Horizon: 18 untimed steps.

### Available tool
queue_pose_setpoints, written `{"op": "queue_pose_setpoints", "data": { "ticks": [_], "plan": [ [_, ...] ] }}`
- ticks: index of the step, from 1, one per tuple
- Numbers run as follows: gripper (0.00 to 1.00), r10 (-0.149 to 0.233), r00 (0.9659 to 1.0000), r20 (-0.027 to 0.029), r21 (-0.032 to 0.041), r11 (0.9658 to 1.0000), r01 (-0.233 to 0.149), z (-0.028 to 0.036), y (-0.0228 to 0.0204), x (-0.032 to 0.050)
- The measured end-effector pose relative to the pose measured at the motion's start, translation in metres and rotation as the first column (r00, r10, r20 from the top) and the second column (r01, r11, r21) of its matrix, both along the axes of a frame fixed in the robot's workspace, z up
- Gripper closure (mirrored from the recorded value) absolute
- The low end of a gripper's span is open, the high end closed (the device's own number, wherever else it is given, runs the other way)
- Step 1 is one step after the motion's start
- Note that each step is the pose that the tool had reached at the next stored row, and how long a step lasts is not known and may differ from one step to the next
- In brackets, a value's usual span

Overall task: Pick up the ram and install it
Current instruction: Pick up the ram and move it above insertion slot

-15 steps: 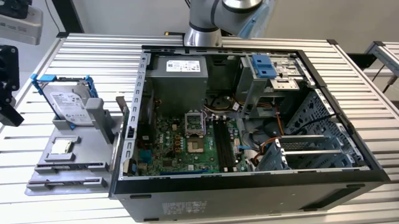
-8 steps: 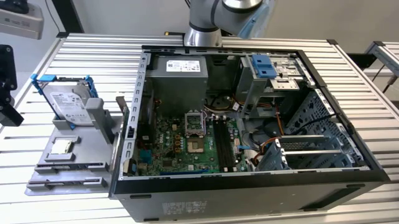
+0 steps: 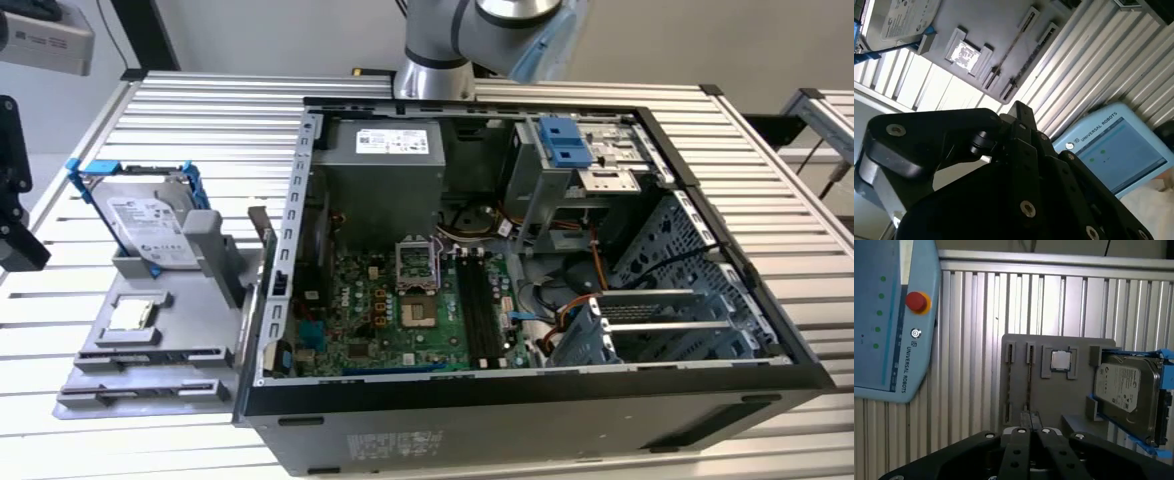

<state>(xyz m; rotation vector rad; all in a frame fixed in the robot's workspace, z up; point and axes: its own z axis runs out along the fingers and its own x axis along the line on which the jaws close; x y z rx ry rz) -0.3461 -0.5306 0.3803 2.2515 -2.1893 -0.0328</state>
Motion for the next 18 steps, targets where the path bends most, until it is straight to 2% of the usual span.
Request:
{"op": "queue_pose_setpoints", "data": {
  "ticks": [7, 8, 18],
  "plan": [
    [1.00, 0.000, 1.0000, 0.0002, 0.0001, 1.0000, 0.000, -0.0001, 0.0000, 0.0000],
    [0.00, 0.000, 1.0000, 0.0002, 0.0001, 1.0000, 0.000, 0.0000, 0.0000, 0.0000],
    [0.00, 0.000, 1.0000, 0.0002, 0.0001, 1.0000, 0.000, -0.0001, 0.0000, 0.0000]
  ]
}}
